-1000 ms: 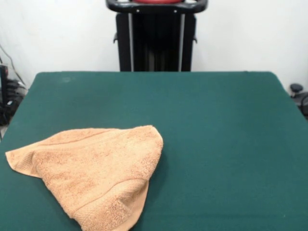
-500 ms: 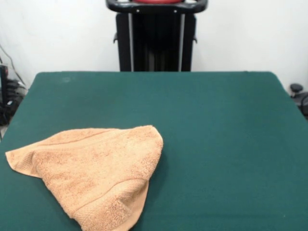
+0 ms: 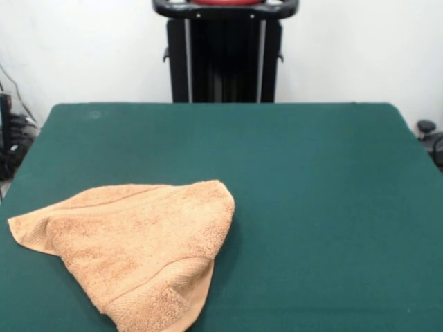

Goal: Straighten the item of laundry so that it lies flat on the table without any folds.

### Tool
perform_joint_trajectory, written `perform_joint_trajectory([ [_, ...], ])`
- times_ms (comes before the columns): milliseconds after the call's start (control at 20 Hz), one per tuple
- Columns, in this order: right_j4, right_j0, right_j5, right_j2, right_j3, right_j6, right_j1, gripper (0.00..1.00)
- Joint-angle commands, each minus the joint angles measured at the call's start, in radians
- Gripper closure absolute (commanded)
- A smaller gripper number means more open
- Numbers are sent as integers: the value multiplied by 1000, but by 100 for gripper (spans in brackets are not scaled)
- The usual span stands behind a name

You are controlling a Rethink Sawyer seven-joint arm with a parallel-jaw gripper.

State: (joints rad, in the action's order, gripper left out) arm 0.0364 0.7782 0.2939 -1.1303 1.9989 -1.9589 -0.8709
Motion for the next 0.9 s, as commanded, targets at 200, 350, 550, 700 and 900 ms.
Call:
perform_joint_trajectory([
  [200,-464,-499,152,355,82,-171,-121,0],
  [350,-337,-560,476,377,139,-209,107,0],
  [550,-178,-602,727,433,182,-220,283,0],
  [700,-132,-623,808,464,190,-228,342,0],
  [900,-79,-637,888,493,195,-223,411,0],
])
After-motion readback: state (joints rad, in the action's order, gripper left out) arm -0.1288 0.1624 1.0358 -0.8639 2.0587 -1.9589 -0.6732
